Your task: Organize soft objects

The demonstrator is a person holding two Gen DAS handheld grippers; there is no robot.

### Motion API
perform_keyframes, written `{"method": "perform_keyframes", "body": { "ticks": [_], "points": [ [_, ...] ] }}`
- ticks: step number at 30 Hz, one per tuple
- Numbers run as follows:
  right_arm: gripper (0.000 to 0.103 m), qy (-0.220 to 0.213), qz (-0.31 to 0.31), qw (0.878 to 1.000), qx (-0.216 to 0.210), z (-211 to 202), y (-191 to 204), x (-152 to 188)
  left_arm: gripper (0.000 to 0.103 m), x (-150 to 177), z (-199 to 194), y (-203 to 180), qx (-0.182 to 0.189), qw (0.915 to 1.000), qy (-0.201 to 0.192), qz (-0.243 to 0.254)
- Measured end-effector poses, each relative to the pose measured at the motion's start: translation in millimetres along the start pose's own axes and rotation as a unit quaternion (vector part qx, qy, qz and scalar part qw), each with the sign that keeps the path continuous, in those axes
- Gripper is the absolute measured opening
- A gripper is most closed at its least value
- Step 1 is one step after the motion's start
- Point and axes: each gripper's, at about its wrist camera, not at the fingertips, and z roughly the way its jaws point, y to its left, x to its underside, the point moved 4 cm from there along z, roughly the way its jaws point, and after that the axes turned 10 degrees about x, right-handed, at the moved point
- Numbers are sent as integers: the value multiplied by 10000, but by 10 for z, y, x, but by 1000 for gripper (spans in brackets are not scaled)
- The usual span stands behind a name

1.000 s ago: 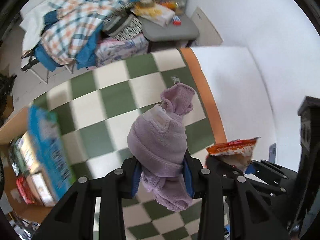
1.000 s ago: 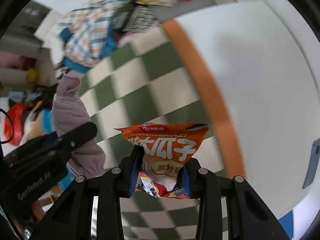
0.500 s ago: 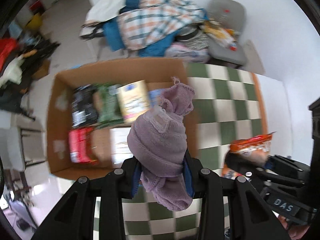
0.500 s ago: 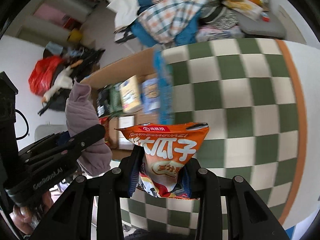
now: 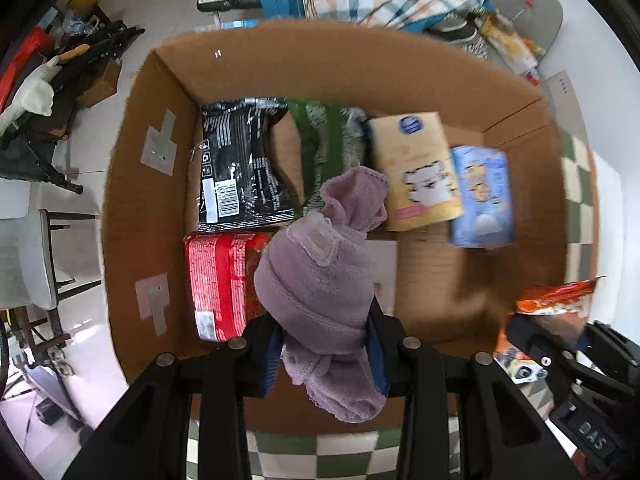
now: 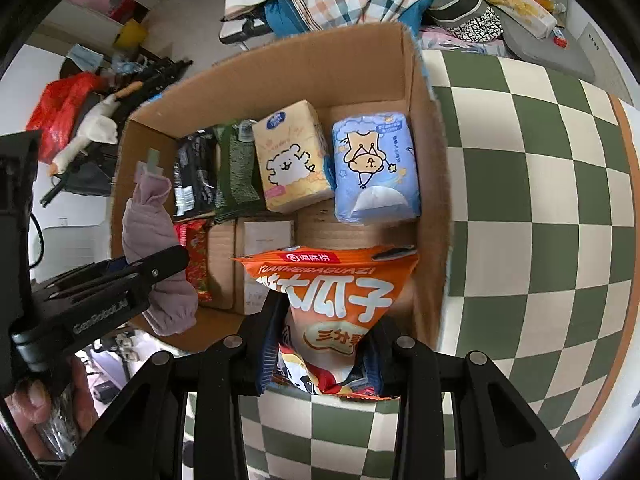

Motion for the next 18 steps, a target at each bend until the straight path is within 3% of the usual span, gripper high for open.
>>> {"method": "perform_keyframes", "body": {
  "ticks": [6, 9, 11, 13, 15, 18],
  "points": [
    [38, 111, -79, 9997, 207, 239, 71, -85, 36, -16, 331, 48, -105, 9988, 446, 143],
    [40, 266, -68, 9995, 163, 331, 83, -100, 37, 5, 386, 105, 127, 9985, 519, -85],
    [43, 314, -44, 9994, 130, 346, 77, -96, 47, 8, 366, 121, 121, 9988, 475, -67],
    [52, 327, -31, 9994, 146, 351, 80, -95, 69, 8, 316, 122, 124, 9992, 382, -22],
    [70, 318, -9, 9993, 180, 342, 64, -95, 79, 13, 236, 121, 136, 9996, 266, 6],
    [72, 264, -19, 9995, 195, 290, 67, -101, 91, 32, 105, 143, 90, 9999, 122, 21]
  ]
}}
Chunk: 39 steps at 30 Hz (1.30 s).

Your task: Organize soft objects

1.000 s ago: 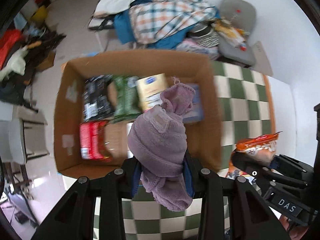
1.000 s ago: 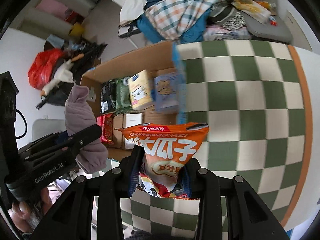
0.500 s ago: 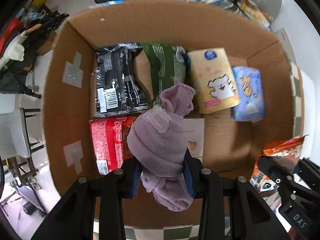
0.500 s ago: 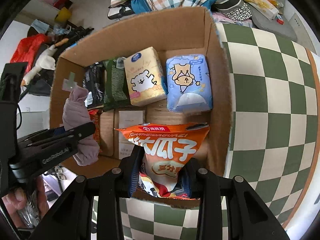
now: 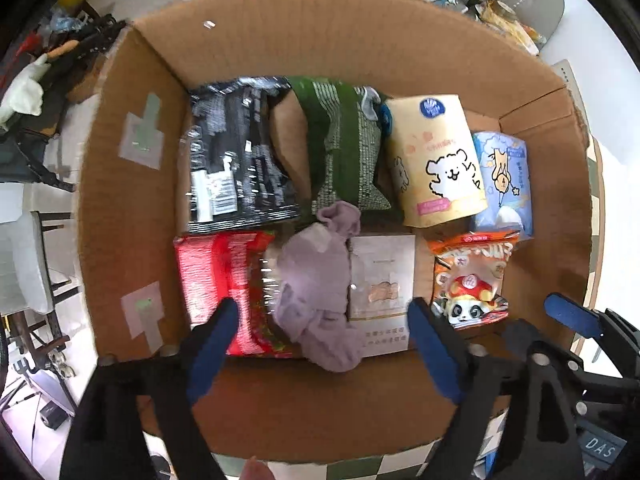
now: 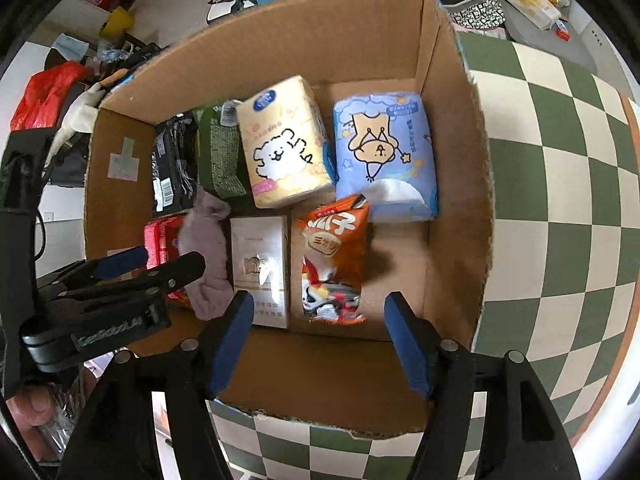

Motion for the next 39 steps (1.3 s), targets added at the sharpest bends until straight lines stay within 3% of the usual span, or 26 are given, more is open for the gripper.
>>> {"method": "perform_keyframes", "body": {
  "ticks": [3, 9, 15, 29, 34, 39],
  "points": [
    [83, -62, -52, 9999, 109, -80, 5, 12, 98, 46, -140, 30, -84, 9998, -186, 18],
    [103, -309, -159, 9987, 366, -269, 7, 78, 101, 199, -418, 105, -255, 9979, -588, -31],
    [103, -610, -61, 9951, 779, -396, -93, 192, 102, 355, -515, 45, -554, 9941, -936, -16],
    [103, -826, 170, 9926, 878, -545, -258, 439, 102, 498, -724, -147, -583, 9886, -1387, -66],
    [103, -1020, 207, 9916, 769, -789, -300, 533, 102, 664, -1047, -322, -494, 9845, -1685, 25],
    [103, -1410, 288, 9879, 578, -1301, -361, 802, 102, 944, -1519, -550, -590, 9751, -2127, 192]
  ]
}}
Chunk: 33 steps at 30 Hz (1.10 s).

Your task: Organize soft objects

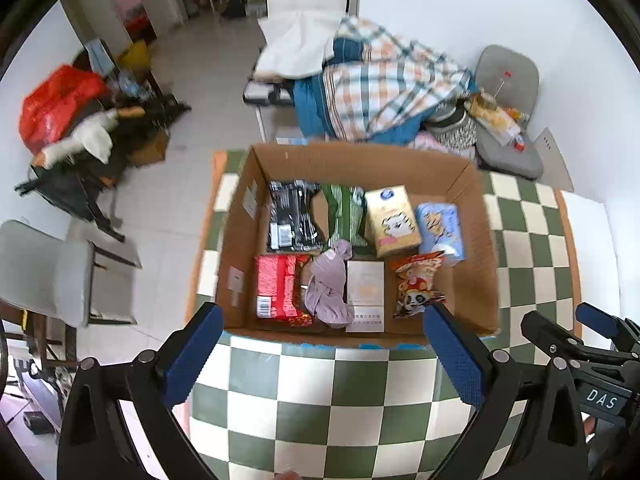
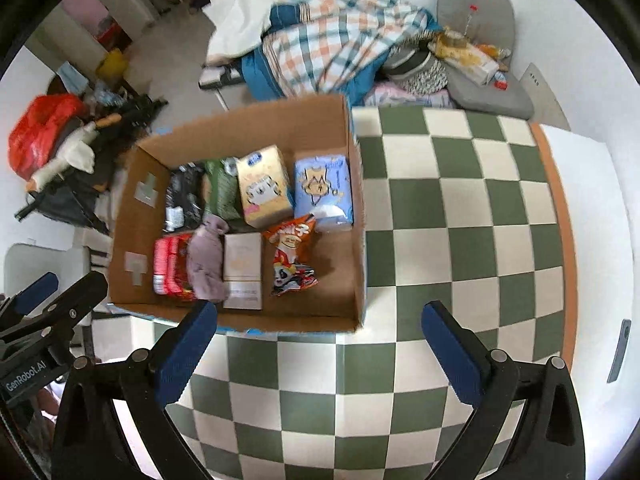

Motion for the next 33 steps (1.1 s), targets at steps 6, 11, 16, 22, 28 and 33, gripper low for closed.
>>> {"method": "perform_keyframes", "body": {
  "ticks": [6, 11, 16, 22, 28, 33],
  "points": [
    [103, -502, 74, 9987, -43, -763, -184, 257, 102, 170, -651, -186, 146, 9991, -387, 62],
    [103, -935, 82, 9956, 25, -1342, -299, 500, 102, 334, -1103, -294, 166, 9976, -666, 107],
    [103, -1359, 85, 9906, 148, -1841, -368, 710, 102, 465, -1384, -360, 222, 9964, -797, 170],
    [103, -1629, 25, 9865, 173, -2212, -424, 870, 102, 595, -1640, -417, 214, 9944, -1013, 218],
    [103, -1650, 10, 9862, 154, -2328, -457, 967, 102, 662, -1693, -430, 200, 9949, -962, 208],
    [103, -1689, -21, 9854, 203, -2385, -482, 1018, 102, 682, -1731, -436, 172, 9946, -1002, 223]
  ]
}}
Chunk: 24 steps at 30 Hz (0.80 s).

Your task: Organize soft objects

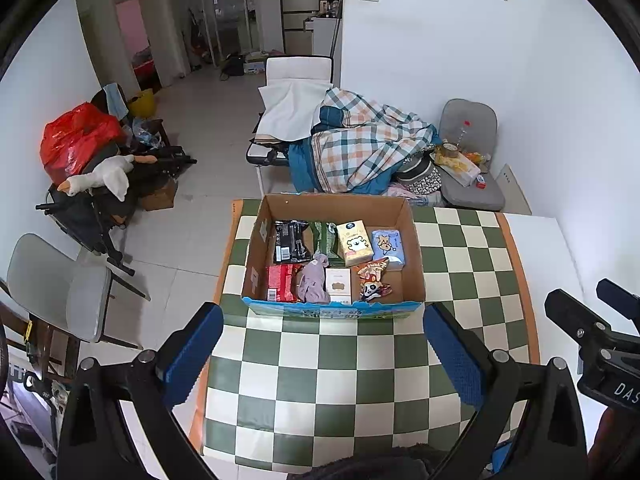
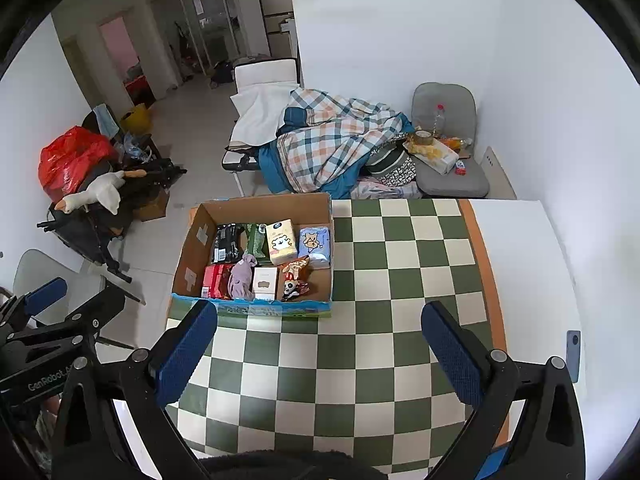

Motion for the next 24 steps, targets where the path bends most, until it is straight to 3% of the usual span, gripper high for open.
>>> {"method": "perform_keyframes", "body": {
  "ticks": [17, 24],
  "points": [
    [103, -83, 13, 9998, 155, -30, -105, -44, 102, 27, -74, -44, -10, 10000, -61, 21],
    [103, 59, -24, 9998, 203, -14, -75, -5, 102, 53, -13, -120, 52, 9999, 88, -23]
  ]
}}
